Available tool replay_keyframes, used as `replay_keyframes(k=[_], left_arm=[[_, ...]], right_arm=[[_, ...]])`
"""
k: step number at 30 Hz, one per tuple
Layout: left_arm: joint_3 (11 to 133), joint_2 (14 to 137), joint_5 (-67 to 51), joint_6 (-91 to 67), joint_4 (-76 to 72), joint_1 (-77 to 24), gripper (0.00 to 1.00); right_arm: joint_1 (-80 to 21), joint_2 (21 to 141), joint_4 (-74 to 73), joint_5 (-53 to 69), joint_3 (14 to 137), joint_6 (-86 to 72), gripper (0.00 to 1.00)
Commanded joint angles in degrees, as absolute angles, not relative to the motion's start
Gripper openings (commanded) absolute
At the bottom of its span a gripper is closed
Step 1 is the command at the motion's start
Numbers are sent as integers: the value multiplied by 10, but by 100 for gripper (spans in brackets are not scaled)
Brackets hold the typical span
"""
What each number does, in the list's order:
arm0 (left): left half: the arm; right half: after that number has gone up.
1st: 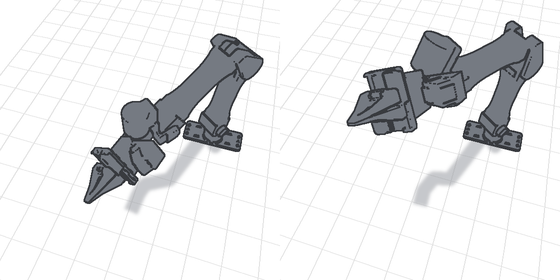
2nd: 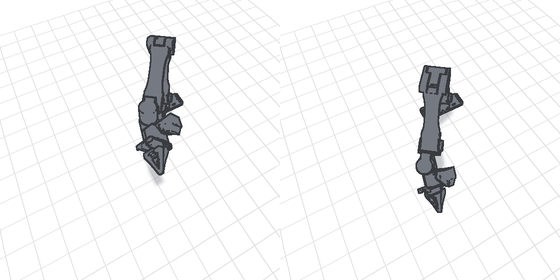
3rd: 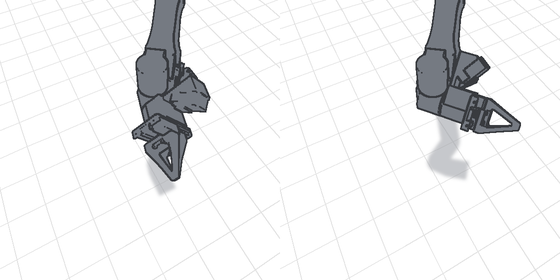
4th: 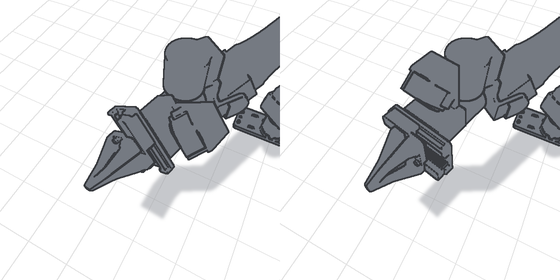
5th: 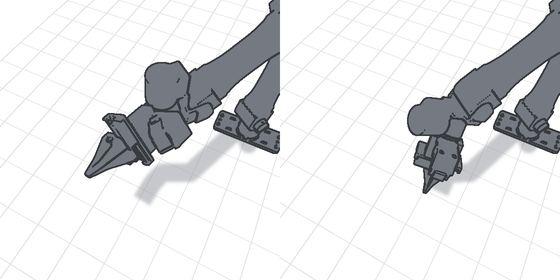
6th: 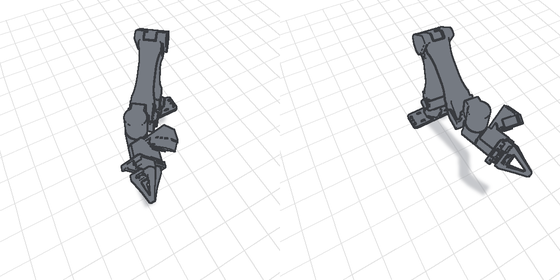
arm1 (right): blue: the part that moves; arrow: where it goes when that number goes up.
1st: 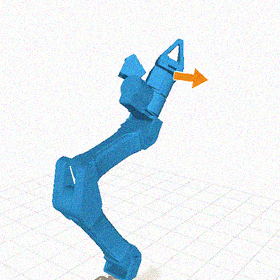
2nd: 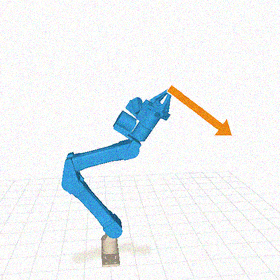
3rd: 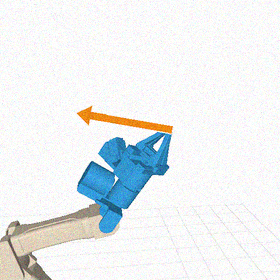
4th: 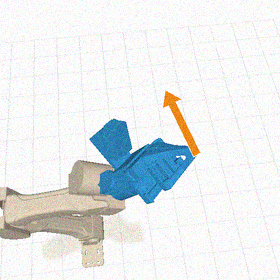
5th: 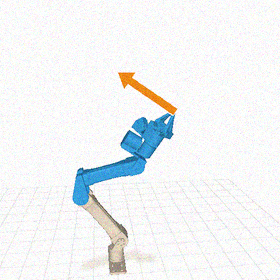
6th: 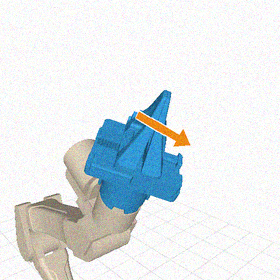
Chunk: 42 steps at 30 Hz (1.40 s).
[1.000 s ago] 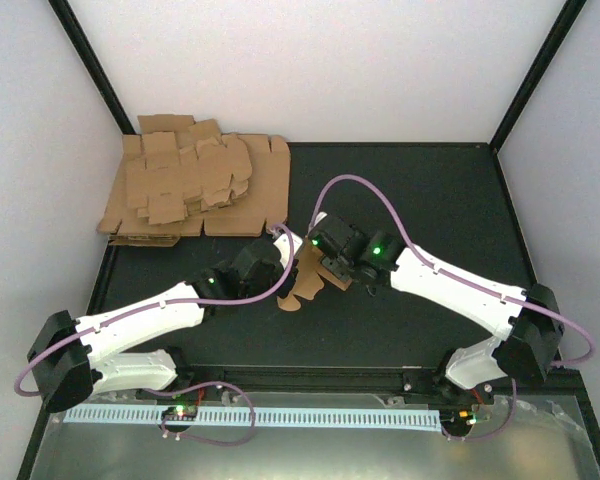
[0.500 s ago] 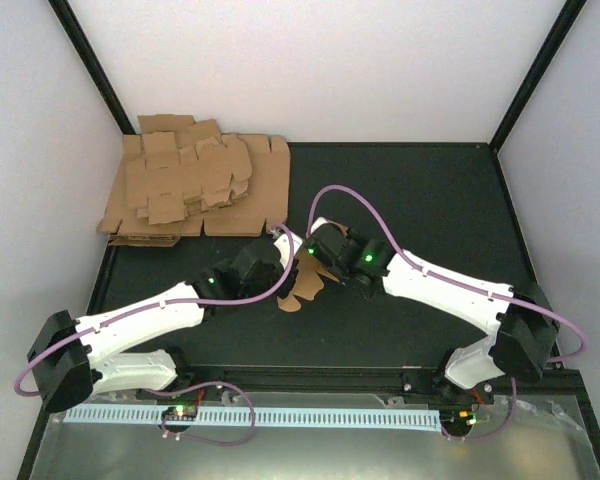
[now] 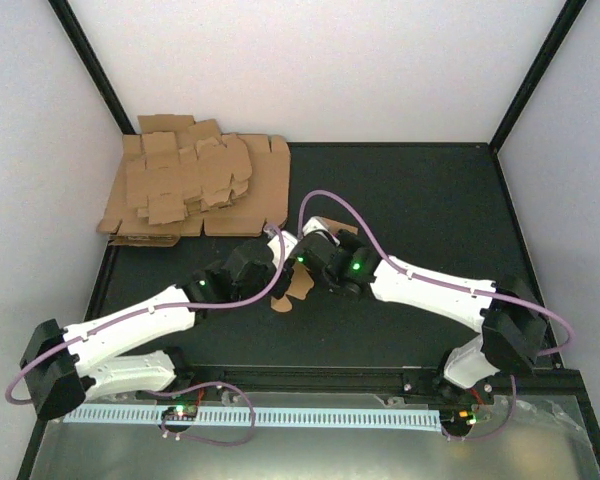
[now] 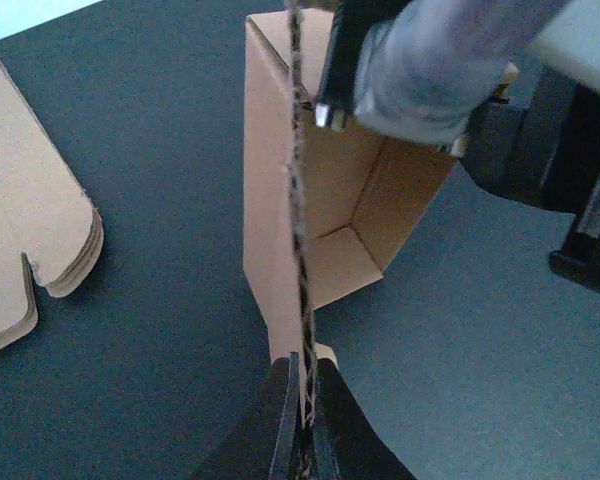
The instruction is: Fold the paper box
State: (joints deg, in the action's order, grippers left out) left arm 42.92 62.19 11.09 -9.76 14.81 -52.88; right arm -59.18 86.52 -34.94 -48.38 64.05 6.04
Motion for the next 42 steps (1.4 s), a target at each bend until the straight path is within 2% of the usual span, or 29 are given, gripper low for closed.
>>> replay_keyframes(k=[1,7,16,24,28,36,42], left_arm=[[449,588,87,-88,112,-527,2],[473,567,35,-106,134,-506,2],[579,572,-120,-169,254,-443,1],[641,609,-305,-248,320,-365,5],[640,632,-404,-271,309,-319,5],[610,704,-529,-267,303,-270,3],[608,781,-536,-219,335,-263,5]], right_arm=[[-599,877,-293,-524,618,59,28],[-599,849,-260,-509,601,61,20],[-599,822,-279,-431,598,43,18],[-599,794,-339,-261,615,11,18],[-597,797,-393,-176,632,3,18],[-593,790,-432,-52,621,2,19],[-592,806,-463,-18,609,-16,22]])
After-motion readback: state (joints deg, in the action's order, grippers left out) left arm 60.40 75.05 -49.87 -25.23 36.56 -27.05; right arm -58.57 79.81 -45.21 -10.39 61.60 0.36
